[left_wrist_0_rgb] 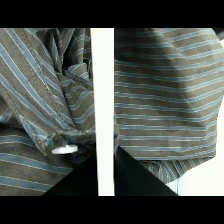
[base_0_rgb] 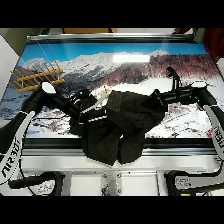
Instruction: Fold the clothes and pants, and hang the long-sleeved shirts on hangers.
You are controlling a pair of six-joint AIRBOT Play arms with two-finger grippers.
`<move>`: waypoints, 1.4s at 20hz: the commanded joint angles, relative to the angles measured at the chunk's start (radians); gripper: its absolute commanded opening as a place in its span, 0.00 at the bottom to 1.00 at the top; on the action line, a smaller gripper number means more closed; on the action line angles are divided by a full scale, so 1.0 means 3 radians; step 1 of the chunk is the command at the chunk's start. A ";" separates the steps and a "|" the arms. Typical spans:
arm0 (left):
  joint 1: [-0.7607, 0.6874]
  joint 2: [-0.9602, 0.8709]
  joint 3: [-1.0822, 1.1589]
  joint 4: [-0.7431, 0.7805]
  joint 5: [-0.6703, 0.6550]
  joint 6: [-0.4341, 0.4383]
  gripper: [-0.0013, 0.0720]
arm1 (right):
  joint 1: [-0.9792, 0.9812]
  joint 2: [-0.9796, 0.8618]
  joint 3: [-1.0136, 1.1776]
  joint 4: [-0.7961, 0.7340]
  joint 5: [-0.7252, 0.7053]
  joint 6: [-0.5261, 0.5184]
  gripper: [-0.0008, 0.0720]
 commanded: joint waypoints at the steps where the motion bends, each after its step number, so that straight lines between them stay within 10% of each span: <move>1: 0.0003 0.0001 0.0004 -0.0151 0.0004 -0.0015 0.46 | 0.0001 0.0000 0.0000 -0.0001 0.0000 -0.0001 0.03; 2: 0.0003 0.0001 0.0004 -0.0153 0.0042 -0.0136 0.58 | 0.0001 0.0000 0.0000 -0.0001 0.0000 -0.0001 0.03; 15: 0.0441 0.0385 0.0004 -0.0151 0.0120 -0.1225 0.58 | -0.0006 0.0023 0.0000 0.0001 -0.0099 0.0090 0.02; 26: 0.1223 0.1441 -0.0585 0.0045 0.1270 -0.2482 0.59 | -0.0387 0.0613 0.0003 0.0576 -0.0099 0.0296 0.02; 28: 0.1091 0.1544 -0.0855 -0.0024 0.1479 -0.2621 0.83 | -0.0390 0.0680 0.0003 0.0586 -0.0099 0.0356 0.02</move>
